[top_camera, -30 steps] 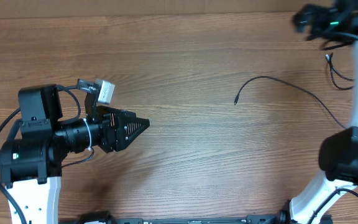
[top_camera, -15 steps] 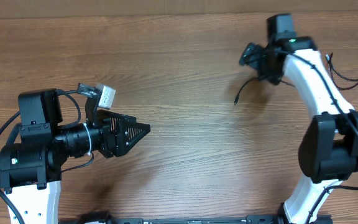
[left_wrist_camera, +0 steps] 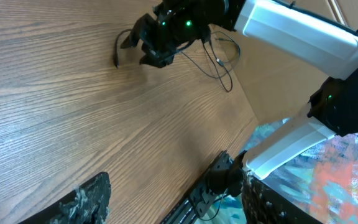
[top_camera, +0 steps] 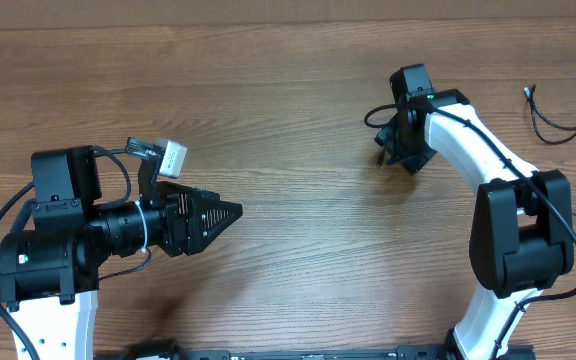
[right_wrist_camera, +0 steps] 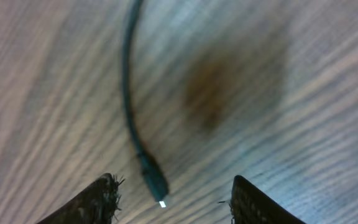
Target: Untangle cables
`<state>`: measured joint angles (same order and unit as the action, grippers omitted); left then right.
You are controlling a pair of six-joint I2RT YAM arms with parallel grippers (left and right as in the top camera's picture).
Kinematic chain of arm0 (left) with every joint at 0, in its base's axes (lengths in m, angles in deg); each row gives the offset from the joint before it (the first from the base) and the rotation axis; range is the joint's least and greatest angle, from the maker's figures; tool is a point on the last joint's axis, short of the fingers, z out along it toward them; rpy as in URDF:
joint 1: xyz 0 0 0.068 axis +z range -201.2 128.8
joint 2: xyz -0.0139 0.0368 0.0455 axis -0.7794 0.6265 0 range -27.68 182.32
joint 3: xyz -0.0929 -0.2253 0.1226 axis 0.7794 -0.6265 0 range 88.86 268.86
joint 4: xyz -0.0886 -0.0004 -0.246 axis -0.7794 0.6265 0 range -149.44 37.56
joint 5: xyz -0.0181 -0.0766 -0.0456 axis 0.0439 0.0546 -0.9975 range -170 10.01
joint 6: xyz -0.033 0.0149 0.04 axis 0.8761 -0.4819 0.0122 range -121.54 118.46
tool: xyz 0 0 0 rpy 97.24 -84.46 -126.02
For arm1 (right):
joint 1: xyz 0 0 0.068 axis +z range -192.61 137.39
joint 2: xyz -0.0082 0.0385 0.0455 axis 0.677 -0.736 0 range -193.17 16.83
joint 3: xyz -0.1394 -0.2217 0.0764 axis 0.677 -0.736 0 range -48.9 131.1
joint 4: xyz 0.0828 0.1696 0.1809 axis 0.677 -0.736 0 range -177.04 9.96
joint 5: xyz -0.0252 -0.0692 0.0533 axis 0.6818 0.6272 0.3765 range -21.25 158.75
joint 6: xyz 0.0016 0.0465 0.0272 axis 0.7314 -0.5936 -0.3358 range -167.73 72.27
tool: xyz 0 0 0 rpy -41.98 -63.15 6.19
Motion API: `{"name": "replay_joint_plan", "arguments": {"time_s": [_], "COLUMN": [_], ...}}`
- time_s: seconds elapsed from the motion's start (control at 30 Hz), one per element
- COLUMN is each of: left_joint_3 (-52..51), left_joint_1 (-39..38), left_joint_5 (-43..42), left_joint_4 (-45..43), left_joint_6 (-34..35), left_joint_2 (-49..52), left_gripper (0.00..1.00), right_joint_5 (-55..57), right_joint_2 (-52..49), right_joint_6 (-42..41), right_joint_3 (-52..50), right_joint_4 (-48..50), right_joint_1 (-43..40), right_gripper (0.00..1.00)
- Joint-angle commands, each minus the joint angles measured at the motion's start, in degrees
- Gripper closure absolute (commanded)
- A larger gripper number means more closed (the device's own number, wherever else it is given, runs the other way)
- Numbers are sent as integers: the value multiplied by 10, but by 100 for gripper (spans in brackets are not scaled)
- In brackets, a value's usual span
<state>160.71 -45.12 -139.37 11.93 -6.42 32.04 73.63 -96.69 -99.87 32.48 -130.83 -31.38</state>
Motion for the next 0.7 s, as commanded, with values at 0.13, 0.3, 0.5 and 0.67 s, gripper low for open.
{"name": "replay_joint_plan", "arguments": {"time_s": [0.13, 0.3, 0.5, 0.67], "left_joint_3": [2, 2, 2, 2], "left_joint_1": [-2, -2, -2, -2], "left_joint_5": [-6, -6, -6, -3], "left_joint_4": [0, 0, 0, 0], "left_joint_6": [-20, -20, -24, -29], "left_joint_2": [-6, -6, -6, -6], "left_gripper": [33, 33, 33, 33], "right_joint_5": [-7, -37, -37, -42], "right_joint_2": [-3, -22, -48, -51], "right_joint_6": [17, 73, 73, 130], "right_joint_3": [-16, -16, -16, -11], "right_joint_4": [23, 56, 57, 66], "right_joint_1": [27, 50, 57, 56], "right_gripper": [45, 48, 48, 45]}}
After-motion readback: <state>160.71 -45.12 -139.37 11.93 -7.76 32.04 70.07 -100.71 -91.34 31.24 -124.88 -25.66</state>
